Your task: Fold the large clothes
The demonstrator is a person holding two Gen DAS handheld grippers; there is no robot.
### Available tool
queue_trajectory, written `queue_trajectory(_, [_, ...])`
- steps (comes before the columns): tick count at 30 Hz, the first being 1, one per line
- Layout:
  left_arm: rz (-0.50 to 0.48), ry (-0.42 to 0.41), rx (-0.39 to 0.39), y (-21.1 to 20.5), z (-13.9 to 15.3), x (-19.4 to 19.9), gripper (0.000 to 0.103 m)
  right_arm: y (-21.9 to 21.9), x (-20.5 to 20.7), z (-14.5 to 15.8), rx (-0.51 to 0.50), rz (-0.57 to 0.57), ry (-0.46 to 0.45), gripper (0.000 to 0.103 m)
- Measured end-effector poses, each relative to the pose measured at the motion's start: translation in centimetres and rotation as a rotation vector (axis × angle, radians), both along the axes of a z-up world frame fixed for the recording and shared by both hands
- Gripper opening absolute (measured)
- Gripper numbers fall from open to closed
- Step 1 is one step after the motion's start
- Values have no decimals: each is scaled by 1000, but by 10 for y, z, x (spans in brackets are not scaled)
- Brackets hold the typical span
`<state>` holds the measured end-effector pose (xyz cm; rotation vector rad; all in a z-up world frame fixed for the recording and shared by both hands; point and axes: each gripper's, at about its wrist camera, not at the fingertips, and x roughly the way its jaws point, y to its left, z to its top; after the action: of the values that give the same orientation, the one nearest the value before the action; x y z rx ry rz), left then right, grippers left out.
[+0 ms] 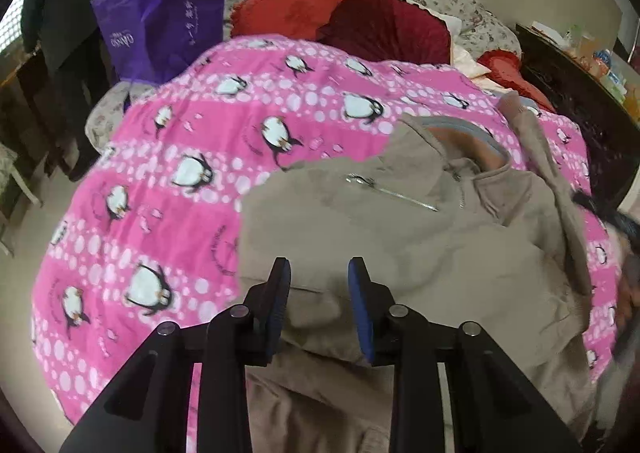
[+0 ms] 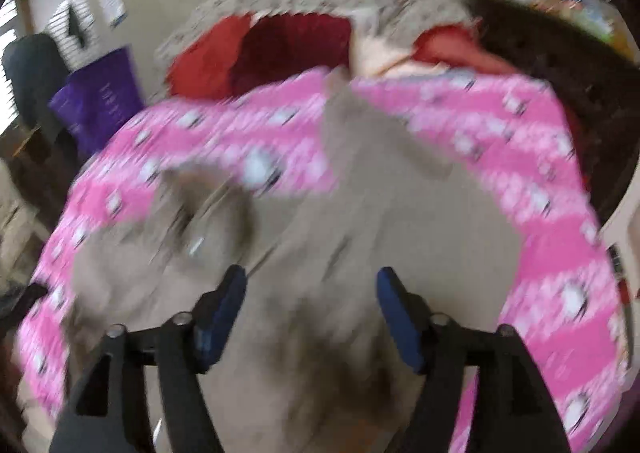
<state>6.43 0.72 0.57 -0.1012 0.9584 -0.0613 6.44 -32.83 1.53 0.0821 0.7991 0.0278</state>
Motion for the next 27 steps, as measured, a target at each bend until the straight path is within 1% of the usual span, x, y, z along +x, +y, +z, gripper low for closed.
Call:
queue_trajectory(3, [-8,39,-5,-6,-12,1,18,-9,44,-1,-53,-51,14,75])
queue_trajectory(7, [-4,78,7,-8,-25,2,18,-9,92,-12,-60,-74,40,75])
queue_trajectory(10, [12,105,12,-4,-33,5,18,-14,124,-27,-36,-82,59,75])
queue_trajectory(12, [26,110,12,0,-35,6,18,-18,140,-37,-3,-125,82,74])
queue_trajectory(13, [33,111,12,2,-36,7,18,-24,143,-39,21,-147,78,69])
queue_trajectory(14, [37,110,12,3,-37,8,18,-30,143,-39,56,-155,67,65])
queue_trajectory(15, [40,109,12,4,-38,8,18,-40,141,-39,128,-150,52,53])
queue_trajectory(16, [43,109,12,6,-38,8,18,-50,141,-38,176,-147,43,30])
queue_trajectory(18, [47,113,7,6,-39,9,18,-70,131,-30,263,-143,34,7])
queue_trajectory(20, [47,113,0,6,-39,9,18,-96,112,-17,376,-139,-7,7])
queue_trajectory(21, [48,111,-3,6,-39,8,18,-111,97,-7,434,-123,-41,6])
queue_trajectory(23, [52,108,-5,6,-38,6,18,-135,72,9,496,-102,-85,7])
queue_trajectory(26, [63,111,-13,4,-35,4,18,-173,20,37,610,-78,-166,7])
queue_trajectory(27, [64,112,-20,3,-34,4,18,-181,10,43,630,-73,-179,7])
